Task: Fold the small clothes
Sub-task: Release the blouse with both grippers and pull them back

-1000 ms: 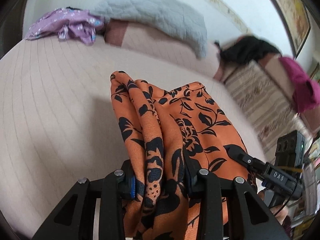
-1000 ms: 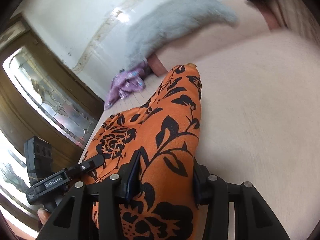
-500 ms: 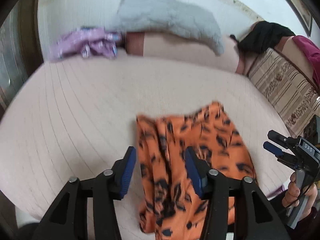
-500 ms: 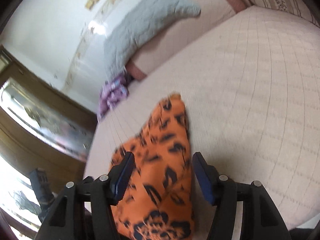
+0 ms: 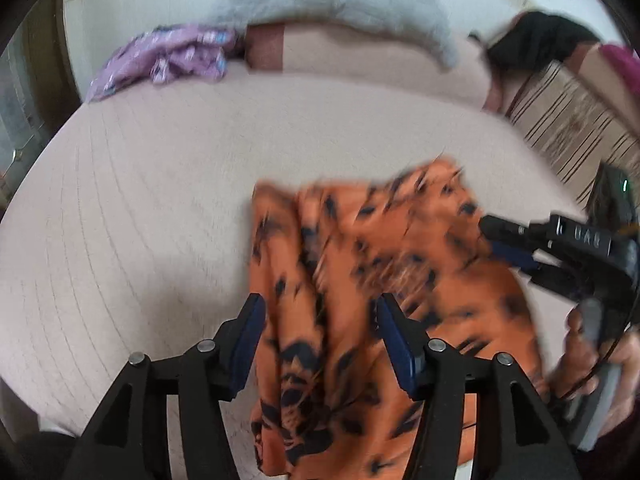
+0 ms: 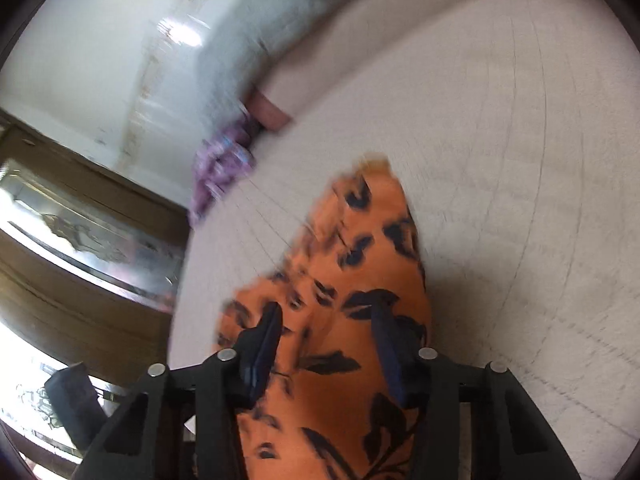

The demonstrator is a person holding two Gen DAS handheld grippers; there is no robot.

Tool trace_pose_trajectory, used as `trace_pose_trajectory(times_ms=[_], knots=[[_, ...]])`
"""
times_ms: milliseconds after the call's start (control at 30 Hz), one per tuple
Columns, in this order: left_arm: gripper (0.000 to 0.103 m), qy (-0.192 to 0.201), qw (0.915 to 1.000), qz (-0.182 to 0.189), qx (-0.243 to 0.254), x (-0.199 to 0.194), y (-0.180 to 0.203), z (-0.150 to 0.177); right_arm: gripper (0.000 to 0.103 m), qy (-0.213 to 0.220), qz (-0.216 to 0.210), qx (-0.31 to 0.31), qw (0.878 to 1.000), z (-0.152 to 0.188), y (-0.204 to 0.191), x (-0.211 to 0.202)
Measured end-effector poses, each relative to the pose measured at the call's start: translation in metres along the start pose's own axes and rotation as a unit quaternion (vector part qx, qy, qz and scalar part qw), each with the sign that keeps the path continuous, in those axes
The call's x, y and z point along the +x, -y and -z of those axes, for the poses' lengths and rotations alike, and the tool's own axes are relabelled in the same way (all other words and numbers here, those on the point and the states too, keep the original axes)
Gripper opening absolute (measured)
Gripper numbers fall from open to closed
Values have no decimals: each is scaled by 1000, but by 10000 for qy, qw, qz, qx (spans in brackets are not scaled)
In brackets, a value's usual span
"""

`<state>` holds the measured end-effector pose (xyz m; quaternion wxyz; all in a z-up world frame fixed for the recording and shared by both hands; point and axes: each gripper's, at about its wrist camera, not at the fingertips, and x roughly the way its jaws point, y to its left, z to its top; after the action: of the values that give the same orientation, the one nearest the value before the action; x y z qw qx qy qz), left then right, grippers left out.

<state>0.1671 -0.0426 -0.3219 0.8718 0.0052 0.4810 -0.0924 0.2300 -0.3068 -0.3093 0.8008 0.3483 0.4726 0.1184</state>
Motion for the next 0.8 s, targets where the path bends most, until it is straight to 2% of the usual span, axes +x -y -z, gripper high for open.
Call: trace_pose_trajectory(times_ms=[67,100,200,300,367,433,500,633,733,800], knots=[[69,-136,9999,-64,-44,17,-4,10,42,-108,216,-13,9997,3,5,12],[72,-56,9999,-47,-146,16,-7,12,42,-28,214,-19,9998,4,5,10],[72,32,9998,-198,22,-1,-4,9,42,139,141,-60,9998,7,1,-5],[72,452,9968,-561,335,-34,4,6,43,436,323,-396,9977,20,-10,-36],[75,899,9923,-756,400,-63,8,5,49,717,306,-703,9945,32,-23,-62],[84,1248,9874,-891,388,-88,10,3,55,1083,383,-1086,9874,45,-40,-88],[87,1554,9814,-1078,339,-109,8,0,57,1377,562,-1397,9790,60,-55,-109],[92,2001,9699,-1357,297,-147,10,-4,57,1534,655,-1627,9725,79,-71,-135],[100,2269,9623,-1480,255,-169,9,-10,58,1682,740,-1861,9652,91,-84,-156],[100,2474,9563,-1546,171,-187,8,-8,59,1785,731,-1999,9607,98,-95,-168]])
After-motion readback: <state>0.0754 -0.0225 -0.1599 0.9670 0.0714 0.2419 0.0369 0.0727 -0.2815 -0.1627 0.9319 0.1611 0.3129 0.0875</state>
